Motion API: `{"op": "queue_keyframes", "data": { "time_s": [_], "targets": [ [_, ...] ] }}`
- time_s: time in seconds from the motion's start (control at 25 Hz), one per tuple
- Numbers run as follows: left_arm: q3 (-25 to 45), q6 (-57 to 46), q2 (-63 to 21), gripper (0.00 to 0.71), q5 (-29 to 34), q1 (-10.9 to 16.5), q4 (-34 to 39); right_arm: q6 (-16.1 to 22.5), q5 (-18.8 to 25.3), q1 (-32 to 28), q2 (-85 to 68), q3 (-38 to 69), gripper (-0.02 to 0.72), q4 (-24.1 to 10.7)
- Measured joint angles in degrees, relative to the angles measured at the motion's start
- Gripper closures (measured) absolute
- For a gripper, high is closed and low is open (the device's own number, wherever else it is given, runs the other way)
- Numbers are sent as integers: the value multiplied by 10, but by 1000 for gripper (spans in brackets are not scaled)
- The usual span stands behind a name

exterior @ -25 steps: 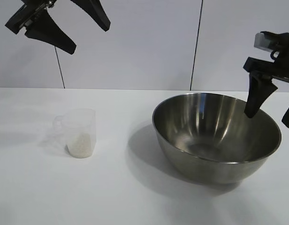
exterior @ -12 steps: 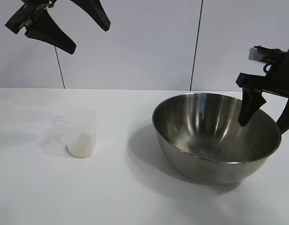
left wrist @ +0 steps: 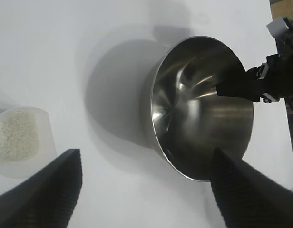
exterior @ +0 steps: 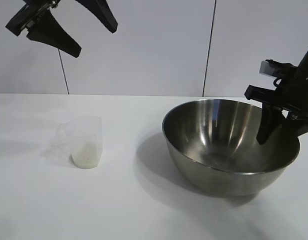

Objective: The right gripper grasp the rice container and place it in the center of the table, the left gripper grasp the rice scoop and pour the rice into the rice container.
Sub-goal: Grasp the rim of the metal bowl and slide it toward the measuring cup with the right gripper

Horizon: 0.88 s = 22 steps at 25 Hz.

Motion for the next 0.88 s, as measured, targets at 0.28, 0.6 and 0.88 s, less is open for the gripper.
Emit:
{"op": "queue_keyframes", "data": {
  "time_s": [0.28, 0.6, 0.88],
  "targets": [
    [0, 0, 0, 167, -2, 0, 0, -16, 3, 0, 2, 0, 692, 9],
    [0, 0, 0, 167, -13, 0, 0, -104, 28, 0, -10, 0, 692, 89],
    [0, 0, 0, 167, -13, 0, 0, -107, 42, 22, -15, 0, 692, 103]
  ]
}}
